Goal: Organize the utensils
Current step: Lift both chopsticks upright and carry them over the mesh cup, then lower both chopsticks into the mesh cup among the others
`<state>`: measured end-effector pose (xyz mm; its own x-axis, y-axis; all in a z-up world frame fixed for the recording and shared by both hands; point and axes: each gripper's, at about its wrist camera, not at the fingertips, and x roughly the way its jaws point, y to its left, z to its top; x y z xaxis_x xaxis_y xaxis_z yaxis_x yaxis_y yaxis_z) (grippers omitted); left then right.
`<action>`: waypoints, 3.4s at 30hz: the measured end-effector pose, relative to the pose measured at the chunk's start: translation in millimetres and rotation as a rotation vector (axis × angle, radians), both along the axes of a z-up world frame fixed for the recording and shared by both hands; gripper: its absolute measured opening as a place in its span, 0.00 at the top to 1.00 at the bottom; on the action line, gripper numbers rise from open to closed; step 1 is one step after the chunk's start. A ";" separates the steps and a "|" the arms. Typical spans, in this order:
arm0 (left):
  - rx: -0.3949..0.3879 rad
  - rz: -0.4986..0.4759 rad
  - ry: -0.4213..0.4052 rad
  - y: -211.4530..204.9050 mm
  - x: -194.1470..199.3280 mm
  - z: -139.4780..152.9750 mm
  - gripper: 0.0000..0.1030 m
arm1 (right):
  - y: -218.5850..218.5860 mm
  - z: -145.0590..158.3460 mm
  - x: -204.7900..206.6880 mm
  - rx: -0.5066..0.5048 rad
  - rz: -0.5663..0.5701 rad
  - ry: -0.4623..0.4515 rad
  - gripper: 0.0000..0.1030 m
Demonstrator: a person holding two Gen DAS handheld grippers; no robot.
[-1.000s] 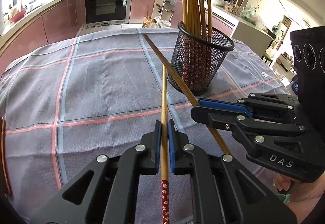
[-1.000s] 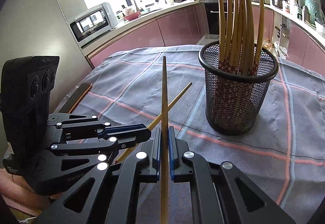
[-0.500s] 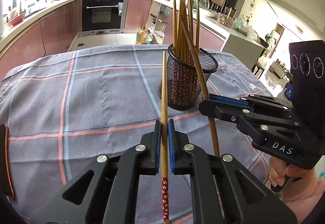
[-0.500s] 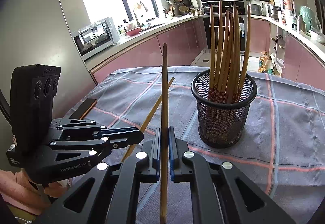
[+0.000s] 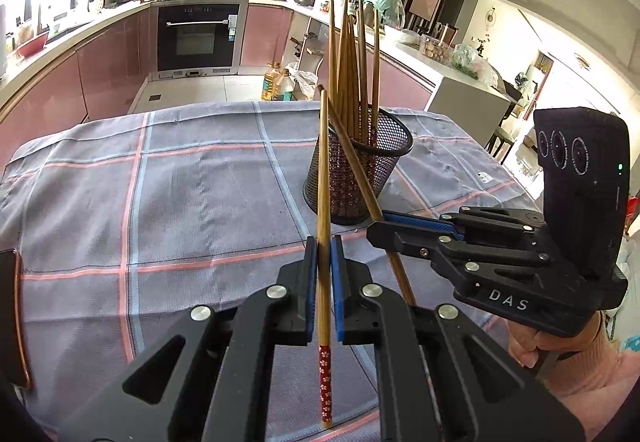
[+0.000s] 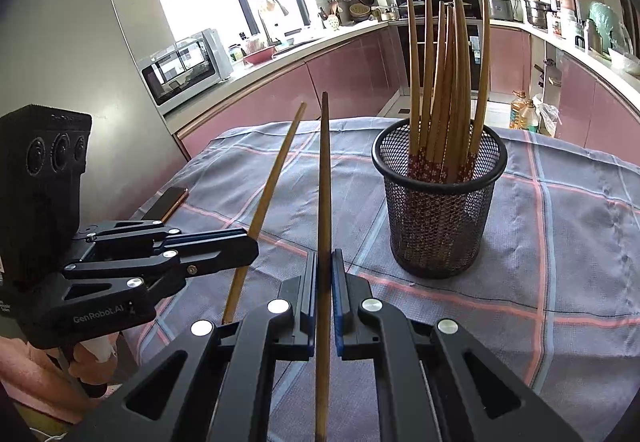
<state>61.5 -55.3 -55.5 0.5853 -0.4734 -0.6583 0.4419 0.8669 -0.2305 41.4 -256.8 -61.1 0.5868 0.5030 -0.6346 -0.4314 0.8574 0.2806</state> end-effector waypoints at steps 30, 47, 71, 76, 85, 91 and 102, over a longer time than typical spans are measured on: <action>0.008 -0.018 0.014 -4.9 3.4 -4.6 0.92 | -6.4 5.7 -4.5 0.022 -0.001 -0.042 0.94; -0.025 -0.024 -0.009 -2.5 2.7 6.5 0.92 | -25.4 34.1 -6.1 0.043 -0.054 -0.129 0.94; -0.066 -0.020 -0.060 0.2 6.3 29.9 0.93 | -30.8 57.6 -4.1 0.046 -0.075 -0.209 0.94; -0.074 -0.011 -0.070 0.8 7.9 34.3 0.93 | -32.4 62.6 -3.5 0.042 -0.082 -0.224 0.94; -0.087 -0.011 -0.099 2.1 13.6 47.4 0.93 | -35.4 73.7 0.1 0.041 -0.094 -0.252 0.94; -0.083 -0.015 -0.130 -1.0 15.0 59.0 0.93 | -36.0 79.8 2.6 0.041 -0.096 -0.270 0.94; -0.092 -0.029 -0.168 -4.4 14.5 77.3 0.93 | -36.2 90.6 5.5 0.044 -0.099 -0.298 0.94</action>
<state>76.0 -59.7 21.8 0.6687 -0.5450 -0.5058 0.5052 0.8321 -0.2288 46.9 -292.9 29.4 0.7913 0.4571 -0.4060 -0.4150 0.8892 0.1924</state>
